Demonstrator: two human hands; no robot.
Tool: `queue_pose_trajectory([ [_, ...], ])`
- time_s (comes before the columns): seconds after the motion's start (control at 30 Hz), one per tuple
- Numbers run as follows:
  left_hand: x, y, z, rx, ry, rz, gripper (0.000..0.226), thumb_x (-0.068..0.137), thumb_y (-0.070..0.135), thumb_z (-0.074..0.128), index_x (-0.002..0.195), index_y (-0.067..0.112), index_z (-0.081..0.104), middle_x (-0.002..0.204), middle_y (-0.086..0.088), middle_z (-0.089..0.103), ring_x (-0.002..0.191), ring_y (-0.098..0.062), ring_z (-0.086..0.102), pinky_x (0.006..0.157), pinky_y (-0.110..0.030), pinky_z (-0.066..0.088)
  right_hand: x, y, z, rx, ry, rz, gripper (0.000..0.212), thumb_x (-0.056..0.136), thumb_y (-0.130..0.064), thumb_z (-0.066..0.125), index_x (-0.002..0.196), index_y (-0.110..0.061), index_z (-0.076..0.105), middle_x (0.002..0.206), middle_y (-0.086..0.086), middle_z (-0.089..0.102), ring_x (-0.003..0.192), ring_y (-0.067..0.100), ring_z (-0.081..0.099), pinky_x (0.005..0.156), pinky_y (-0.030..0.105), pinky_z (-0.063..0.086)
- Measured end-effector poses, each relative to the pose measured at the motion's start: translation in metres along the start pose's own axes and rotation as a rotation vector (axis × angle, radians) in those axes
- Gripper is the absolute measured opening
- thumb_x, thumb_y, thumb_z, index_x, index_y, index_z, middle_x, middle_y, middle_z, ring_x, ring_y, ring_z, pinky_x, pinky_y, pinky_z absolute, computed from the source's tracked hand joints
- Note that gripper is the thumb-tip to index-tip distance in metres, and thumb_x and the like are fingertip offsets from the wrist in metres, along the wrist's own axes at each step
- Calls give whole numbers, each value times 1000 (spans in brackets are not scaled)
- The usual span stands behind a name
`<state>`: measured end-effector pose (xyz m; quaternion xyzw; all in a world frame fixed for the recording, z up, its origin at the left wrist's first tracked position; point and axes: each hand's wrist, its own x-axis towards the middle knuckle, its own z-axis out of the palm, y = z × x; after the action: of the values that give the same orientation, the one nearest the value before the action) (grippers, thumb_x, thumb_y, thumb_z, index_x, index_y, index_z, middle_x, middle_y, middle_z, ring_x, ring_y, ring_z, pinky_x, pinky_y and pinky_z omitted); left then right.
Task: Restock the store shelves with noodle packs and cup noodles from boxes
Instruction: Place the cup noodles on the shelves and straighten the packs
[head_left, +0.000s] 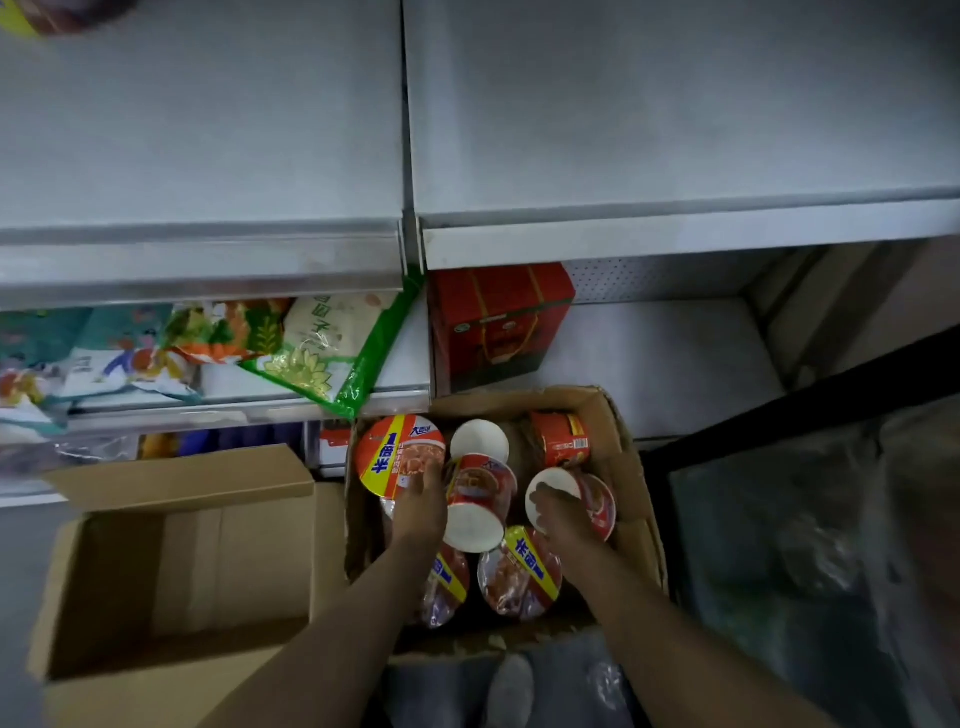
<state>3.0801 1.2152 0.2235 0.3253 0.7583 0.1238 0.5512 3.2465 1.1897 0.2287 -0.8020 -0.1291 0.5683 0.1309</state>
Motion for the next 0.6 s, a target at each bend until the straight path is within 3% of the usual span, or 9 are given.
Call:
queue_pose_trajectory([
  [0.1, 38, -19, 13, 148, 2, 35, 49, 110, 37, 30, 152, 14, 35, 153, -17, 42, 138, -36, 43, 110, -44, 37, 37, 9, 16, 120, -47, 70, 41, 108, -39, 39, 121, -6, 59, 124, 17, 61, 125, 37, 51, 113, 47, 39],
  [0.2, 84, -51, 30, 334, -90, 42, 59, 106, 35, 44, 157, 14, 22, 160, -13, 32, 146, -30, 35, 117, -39, 32, 72, 23, 30, 258, -102, 149, 48, 107, -40, 38, 141, -7, 48, 149, 17, 46, 136, 38, 41, 111, 48, 38],
  [0.3, 105, -65, 41, 64, -112, -4, 38, 103, 45, 46, 130, 21, 59, 138, -11, 60, 130, -30, 56, 111, -44, 44, 103, 40, 41, 404, -61, 223, 63, 100, -45, 55, 152, -14, 37, 153, 12, 41, 139, 32, 41, 112, 47, 39],
  [0.37, 103, -63, 46, 28, -112, 31, 38, 106, 42, 42, 130, 19, 61, 136, -11, 62, 128, -30, 57, 110, -40, 44, 100, 40, 43, 442, -60, 247, 54, 100, -41, 57, 142, -10, 45, 142, 14, 50, 133, 32, 47, 111, 48, 42],
  [0.43, 108, -69, 56, 91, -115, 57, 44, 108, 37, 38, 144, 14, 50, 146, -12, 53, 137, -31, 48, 113, -34, 34, 106, 46, 45, 440, -102, 216, 30, 105, -34, 50, 116, -7, 55, 116, 13, 60, 121, 30, 53, 110, 46, 43],
  [0.47, 109, -72, 60, 96, -118, 74, 45, 108, 35, 38, 147, 14, 46, 149, -13, 50, 139, -31, 45, 112, -31, 32, 114, 51, 49, 431, -108, 200, 32, 104, -38, 52, 111, -7, 58, 107, 12, 62, 117, 29, 56, 111, 47, 43],
  [0.5, 110, -75, 64, 76, -92, 88, 44, 108, 32, 40, 147, 14, 44, 149, -14, 50, 138, -32, 47, 111, -30, 33, 117, 55, 52, 405, -108, 183, 42, 97, -49, 59, 113, -10, 61, 106, 11, 65, 116, 29, 58, 110, 49, 44],
  [0.57, 115, -82, 69, 77, -75, 161, 44, 105, 33, 45, 145, 15, 44, 146, -18, 53, 132, -36, 53, 110, -40, 42, 132, 72, 60, 390, -116, 124, 71, 65, -74, 74, 114, -24, 64, 110, 7, 71, 115, 29, 62, 107, 51, 47],
  [0.6, 114, -84, 69, 65, -88, 148, 46, 105, 36, 46, 146, 17, 44, 147, -15, 52, 134, -34, 52, 112, -43, 42, 142, 81, 65, 429, -137, 88, 77, 57, -77, 78, 114, -27, 65, 111, 5, 73, 114, 29, 63, 106, 51, 47],
])
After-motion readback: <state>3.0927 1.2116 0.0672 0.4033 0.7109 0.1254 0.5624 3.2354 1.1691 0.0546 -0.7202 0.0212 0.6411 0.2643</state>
